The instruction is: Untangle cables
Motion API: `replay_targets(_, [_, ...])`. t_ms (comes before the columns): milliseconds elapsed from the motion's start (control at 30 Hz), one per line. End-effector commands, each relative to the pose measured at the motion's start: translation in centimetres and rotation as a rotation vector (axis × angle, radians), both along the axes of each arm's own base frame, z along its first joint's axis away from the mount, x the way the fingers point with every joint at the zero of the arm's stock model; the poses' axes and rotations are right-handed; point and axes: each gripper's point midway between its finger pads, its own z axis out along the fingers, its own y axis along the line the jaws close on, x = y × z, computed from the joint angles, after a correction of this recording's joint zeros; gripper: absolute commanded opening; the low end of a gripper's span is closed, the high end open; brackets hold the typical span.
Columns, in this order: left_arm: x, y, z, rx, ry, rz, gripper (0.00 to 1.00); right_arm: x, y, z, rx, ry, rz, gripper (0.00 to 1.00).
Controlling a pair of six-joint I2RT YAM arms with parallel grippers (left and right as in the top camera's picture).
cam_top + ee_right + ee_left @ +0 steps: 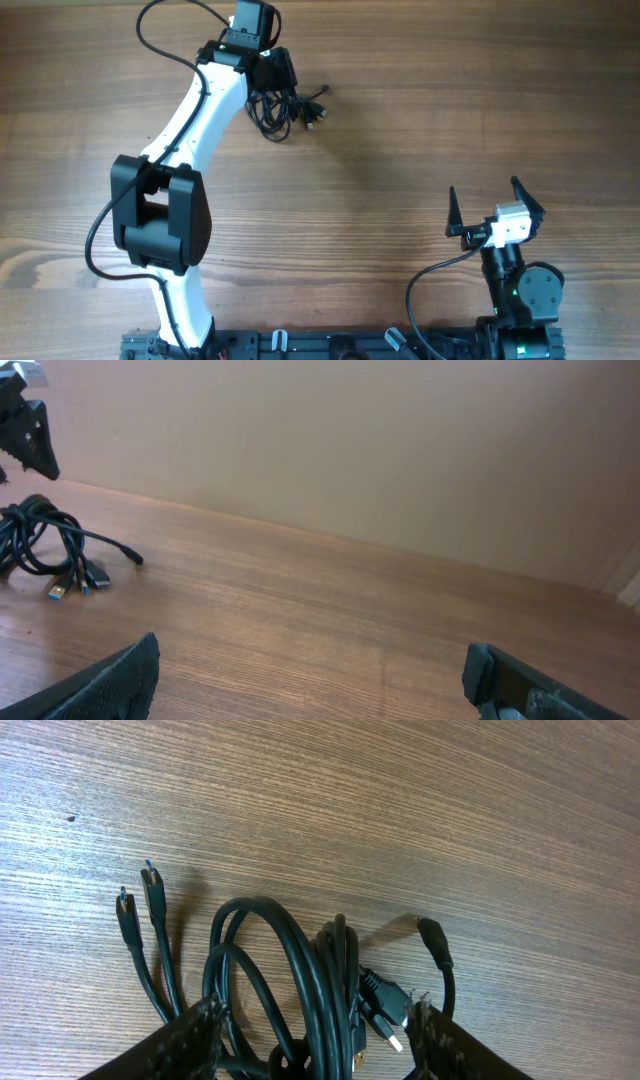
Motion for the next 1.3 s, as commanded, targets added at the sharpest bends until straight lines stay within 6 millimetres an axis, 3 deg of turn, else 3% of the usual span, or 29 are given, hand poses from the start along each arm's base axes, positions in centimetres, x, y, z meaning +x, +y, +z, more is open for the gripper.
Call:
replay_targets(0, [0.35,-0.24,-0.34,0.006,-0.002,0.002,0.64,0.0,-0.23,0.14,-0.005,-0.007,-0.014,1.0])
replay_targets(1267, [0.64,-0.44,-0.14,-0.004,-0.016,-0.002,0.72,0.0,-0.23,0.14,-0.005,-0.007,-0.014,1.0])
